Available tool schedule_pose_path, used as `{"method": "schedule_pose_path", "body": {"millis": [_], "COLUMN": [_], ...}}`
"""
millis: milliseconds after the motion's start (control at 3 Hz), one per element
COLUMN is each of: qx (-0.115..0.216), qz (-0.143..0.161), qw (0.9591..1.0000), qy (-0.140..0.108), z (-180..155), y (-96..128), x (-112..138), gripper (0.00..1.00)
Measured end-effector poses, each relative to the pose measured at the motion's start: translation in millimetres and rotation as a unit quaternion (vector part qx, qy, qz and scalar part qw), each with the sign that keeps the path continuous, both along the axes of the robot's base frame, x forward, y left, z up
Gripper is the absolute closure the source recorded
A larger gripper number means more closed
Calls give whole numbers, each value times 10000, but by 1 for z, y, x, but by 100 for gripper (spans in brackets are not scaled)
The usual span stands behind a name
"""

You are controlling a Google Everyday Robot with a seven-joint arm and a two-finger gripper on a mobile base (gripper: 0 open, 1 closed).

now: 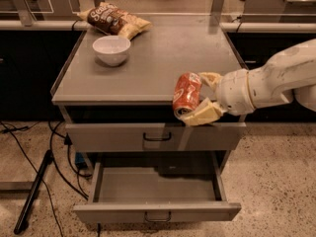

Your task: Pick coke can from middle drawer and place on counter

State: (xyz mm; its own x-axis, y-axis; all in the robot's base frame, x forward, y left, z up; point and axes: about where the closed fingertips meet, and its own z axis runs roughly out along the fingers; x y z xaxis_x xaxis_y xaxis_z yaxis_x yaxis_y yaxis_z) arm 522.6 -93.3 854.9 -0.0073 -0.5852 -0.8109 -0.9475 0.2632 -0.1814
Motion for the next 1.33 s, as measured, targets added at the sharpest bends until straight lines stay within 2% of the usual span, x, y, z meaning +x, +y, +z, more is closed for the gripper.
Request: {"method": "schedule_pose_path", "body": {"millis": [333,667,1000,1333], "qx": [-141,-204,-243,-244], "qz": [51,-108,-287,-443], "qw": [9995,9990,9987,9986], "qy": [-274,-387,-336,-175], "z": [24,34,30,19], "y": [13,23,28,29], "x": [31,72,102,125], "gripper": [100,100,100,100]}}
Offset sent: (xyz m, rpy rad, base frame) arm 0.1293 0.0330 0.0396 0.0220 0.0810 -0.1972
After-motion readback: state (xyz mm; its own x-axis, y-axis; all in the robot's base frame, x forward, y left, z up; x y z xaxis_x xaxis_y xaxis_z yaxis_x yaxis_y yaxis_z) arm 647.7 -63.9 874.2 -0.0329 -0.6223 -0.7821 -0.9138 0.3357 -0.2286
